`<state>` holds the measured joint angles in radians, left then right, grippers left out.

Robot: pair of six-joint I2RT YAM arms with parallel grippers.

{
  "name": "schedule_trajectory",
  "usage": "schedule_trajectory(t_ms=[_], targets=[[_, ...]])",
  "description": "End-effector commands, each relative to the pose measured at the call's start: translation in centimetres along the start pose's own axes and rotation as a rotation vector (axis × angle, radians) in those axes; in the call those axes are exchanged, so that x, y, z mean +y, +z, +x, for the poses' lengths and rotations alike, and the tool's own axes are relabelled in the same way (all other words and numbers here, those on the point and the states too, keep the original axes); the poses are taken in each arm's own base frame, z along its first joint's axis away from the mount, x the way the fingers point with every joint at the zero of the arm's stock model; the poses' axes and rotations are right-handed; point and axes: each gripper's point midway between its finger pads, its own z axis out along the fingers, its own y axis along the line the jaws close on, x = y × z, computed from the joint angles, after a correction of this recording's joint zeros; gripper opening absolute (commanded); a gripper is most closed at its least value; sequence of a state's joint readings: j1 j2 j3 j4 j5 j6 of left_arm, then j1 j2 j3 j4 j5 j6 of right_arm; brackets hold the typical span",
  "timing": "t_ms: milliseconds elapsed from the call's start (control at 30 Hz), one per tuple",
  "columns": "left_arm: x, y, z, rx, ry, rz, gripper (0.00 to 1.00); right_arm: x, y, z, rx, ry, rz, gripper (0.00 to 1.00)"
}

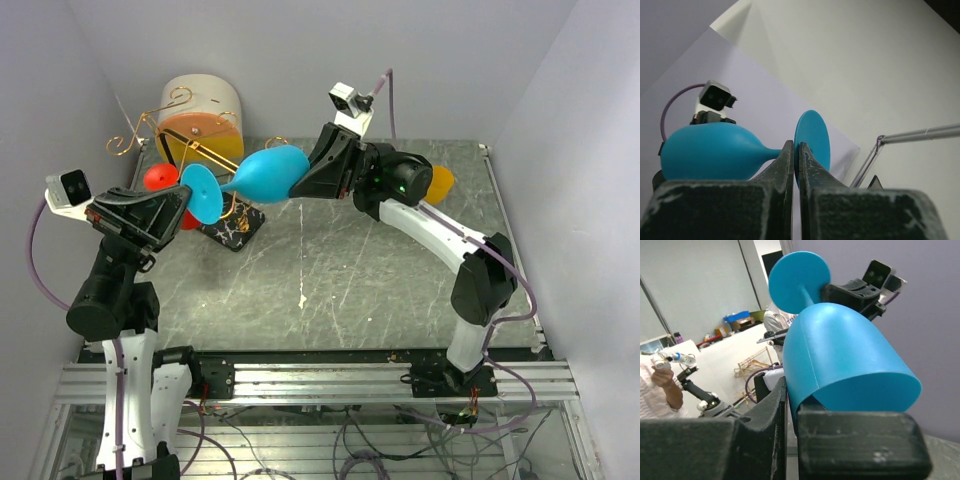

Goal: Take the wine glass off the wine glass rack

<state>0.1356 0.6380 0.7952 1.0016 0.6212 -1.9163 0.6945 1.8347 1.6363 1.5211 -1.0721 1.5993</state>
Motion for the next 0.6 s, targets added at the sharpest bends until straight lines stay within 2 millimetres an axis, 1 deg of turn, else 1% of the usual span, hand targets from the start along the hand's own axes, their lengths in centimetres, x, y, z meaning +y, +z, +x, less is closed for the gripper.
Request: schedule_trajectory(t_ms=[0, 33, 100, 133, 233, 267, 300, 367, 400, 433, 467, 500, 567], targets=[[0.6, -0.2, 0.7, 0.032, 0.026, -0.022, 0.09, 2.6, 0.3, 0.0, 0.014, -0.18, -0.075, 0.0], [0.8, -0.2, 0.6, 0.03, 0.029, -0.031, 0.13, 2.7, 0.4, 0.0, 0.018, -0.179, -0.066, 0.0], [1.5, -0.2, 0.4, 0.02, 0.028, -0.063, 0.3, 3.2, 0.4, -0.2, 0.028, -0.197, -0.047, 0.0], [2.2, -0.3, 0.2, 0.014, 0.021, -0.095, 0.36, 3.9, 0.4, -0.5, 0.036, -0.213, -0.034, 0.0], [4.3, -0.4, 0.0, 0.008, 0.04, -0.202, 0.45, 4.7, 0.1, -1.2, 0.052, -0.252, 0.048, 0.0], [5.4, -0.7, -0.2, 0.005, 0.046, -0.265, 0.47, 4.6, -0.1, -1.7, 0.06, -0.298, 0.091, 0.0], [5.9, -0.7, -0.3, 0.005, 0.079, -0.319, 0.48, 4.8, -0.2, -2.3, 0.069, -0.339, 0.137, 0.0], [7.5, -1.2, -1.0, -0.003, 0.163, -0.466, 0.48, 4.0, -0.8, -3.6, 0.088, -0.391, 0.305, 0.0], [8.0, -1.6, -1.6, -0.014, 0.236, -0.547, 0.48, 2.8, -1.7, -4.3, 0.089, -0.384, 0.464, 0.0], [8.5, -2.3, -2.4, -0.031, 0.301, -0.645, 0.48, 2.4, -2.6, -5.0, 0.101, -0.422, 0.576, 0.0], [8.8, -3.2, -3.3, -0.036, 0.414, -0.736, 0.48, 2.3, -3.6, -5.6, 0.106, -0.429, 0.682, 0.0], [8.5, -3.9, -4.2, -0.047, 0.497, -0.804, 0.48, 2.1, -4.9, -6.6, 0.104, -0.451, 0.804, 0.0], [8.2, -5.3, -5.7, -0.06, 0.615, -0.927, 0.47, 1.0, -8.7, -7.8, 0.107, -0.438, 1.081, 0.0]])
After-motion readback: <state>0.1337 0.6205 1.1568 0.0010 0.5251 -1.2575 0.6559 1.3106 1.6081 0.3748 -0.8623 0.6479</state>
